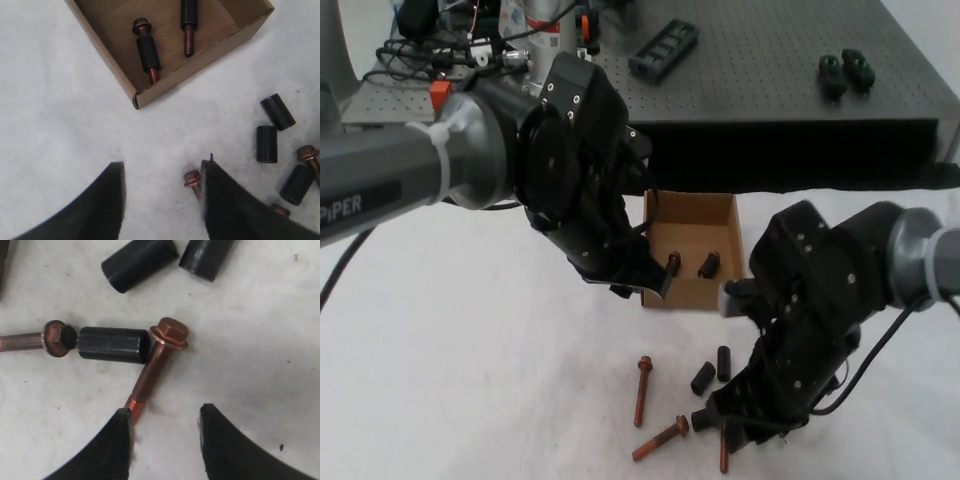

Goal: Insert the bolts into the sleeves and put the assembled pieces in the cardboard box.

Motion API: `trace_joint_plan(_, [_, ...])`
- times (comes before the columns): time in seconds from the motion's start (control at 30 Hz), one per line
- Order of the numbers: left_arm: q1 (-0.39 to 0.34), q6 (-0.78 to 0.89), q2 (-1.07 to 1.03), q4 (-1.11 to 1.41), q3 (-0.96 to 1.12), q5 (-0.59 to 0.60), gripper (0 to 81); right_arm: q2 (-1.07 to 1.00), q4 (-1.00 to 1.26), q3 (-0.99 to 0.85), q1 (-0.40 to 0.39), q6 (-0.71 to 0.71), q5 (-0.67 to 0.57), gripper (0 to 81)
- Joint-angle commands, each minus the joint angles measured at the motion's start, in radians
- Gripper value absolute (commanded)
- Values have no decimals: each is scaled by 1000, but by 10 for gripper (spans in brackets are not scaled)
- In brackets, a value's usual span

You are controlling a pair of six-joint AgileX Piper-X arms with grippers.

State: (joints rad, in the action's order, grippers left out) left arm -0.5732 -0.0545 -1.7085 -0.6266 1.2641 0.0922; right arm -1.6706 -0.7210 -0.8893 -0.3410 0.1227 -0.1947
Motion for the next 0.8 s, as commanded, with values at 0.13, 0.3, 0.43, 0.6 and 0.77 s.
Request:
trace_joint_plan(0.13, [1,-11,6,1,3,0,344,-31,45,-2,-58,42,28,331])
trace_joint_plan(0.3, [1,-13,6,-1,3,0,344,-45,40,-2,-64,42,115,330])
trace_joint_plan(0.43, [1,-13,6,-4,3,0,344,-45,51,-2,-61,38,204,293])
trace_joint_plan(0.6, [1,-13,6,-7,3,0,344,-56,91,-2,-43,38,208,262])
trace_joint_plan(0.77, [1,-13,6,-7,3,0,344,-95,96,-2,-15,38,222,262])
